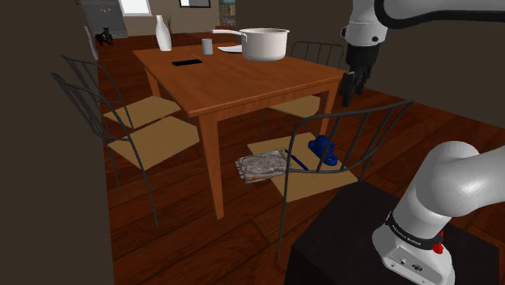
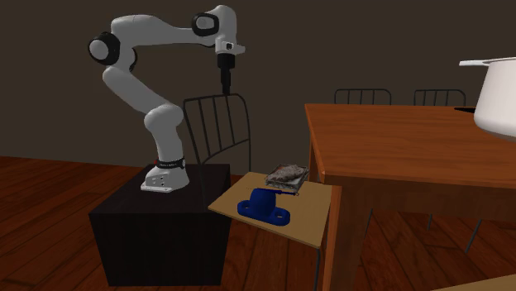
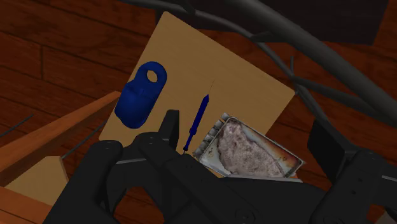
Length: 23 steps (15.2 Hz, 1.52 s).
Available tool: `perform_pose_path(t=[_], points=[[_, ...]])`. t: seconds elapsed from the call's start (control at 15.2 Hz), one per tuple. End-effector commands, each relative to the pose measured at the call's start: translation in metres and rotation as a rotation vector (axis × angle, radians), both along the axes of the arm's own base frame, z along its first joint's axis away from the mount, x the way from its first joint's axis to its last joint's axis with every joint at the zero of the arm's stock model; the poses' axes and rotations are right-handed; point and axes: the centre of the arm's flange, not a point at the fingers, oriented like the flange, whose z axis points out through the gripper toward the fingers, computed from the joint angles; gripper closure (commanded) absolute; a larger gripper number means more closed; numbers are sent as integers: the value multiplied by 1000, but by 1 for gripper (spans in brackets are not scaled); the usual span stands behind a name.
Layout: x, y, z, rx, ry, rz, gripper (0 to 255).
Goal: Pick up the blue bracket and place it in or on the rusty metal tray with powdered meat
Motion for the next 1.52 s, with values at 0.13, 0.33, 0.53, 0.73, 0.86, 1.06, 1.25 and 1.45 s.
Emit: perform_pose_path(t=[0.13,0.33,0.53,0.73,0.86,1.06,1.25,1.45], points=[[17,-12,-19,0,11,-42,0],[41,-31,-47,-1,27,-106,0],[63,-52,-76,-1,43,-170,0],[84,-74,-105,-1,59,-234,0],[97,-90,-125,-2,70,-276,0],[114,-114,-154,-2,86,-340,0],[129,-139,-184,-2,102,-404,0],[142,-166,-214,-3,118,-467,0]])
